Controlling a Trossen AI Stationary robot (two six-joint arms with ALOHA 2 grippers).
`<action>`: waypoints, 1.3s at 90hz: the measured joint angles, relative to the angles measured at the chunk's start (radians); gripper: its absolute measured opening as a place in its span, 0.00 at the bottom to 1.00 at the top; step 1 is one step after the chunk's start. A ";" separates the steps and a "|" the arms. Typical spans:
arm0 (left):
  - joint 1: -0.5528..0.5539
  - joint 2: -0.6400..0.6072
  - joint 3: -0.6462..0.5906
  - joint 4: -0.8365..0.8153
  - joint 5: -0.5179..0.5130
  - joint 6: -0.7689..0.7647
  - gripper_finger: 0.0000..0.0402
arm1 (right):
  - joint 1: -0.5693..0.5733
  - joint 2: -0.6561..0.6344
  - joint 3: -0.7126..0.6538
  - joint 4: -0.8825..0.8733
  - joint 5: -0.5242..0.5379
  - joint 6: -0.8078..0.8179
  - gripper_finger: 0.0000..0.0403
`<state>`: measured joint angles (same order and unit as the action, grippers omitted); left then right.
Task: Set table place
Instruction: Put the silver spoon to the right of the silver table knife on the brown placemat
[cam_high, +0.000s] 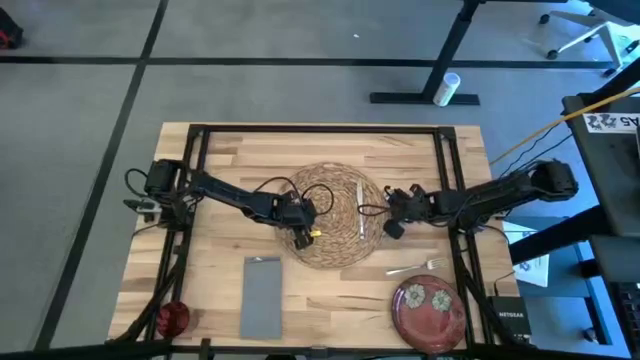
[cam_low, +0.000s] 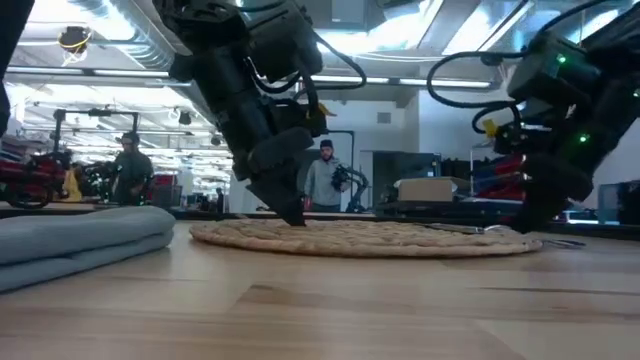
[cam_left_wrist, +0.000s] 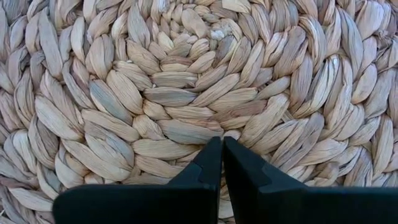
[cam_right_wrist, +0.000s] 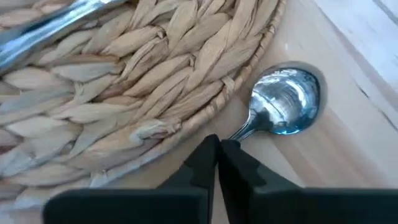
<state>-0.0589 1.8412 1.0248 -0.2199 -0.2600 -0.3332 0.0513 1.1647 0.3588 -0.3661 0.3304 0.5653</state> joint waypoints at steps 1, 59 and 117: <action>0.000 0.000 0.000 0.000 0.000 0.000 0.00 | 0.000 -0.002 0.006 -0.013 -0.002 -0.002 0.00; 0.001 0.000 0.001 0.000 0.001 0.000 0.00 | 0.000 -0.020 0.104 -0.162 0.010 0.083 0.18; 0.002 0.000 0.001 0.000 -0.006 0.000 0.00 | -0.065 -0.022 -0.058 0.035 0.027 0.121 0.15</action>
<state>-0.0574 1.8412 1.0260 -0.2195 -0.2661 -0.3336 -0.0135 1.1423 0.3004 -0.3315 0.3574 0.6865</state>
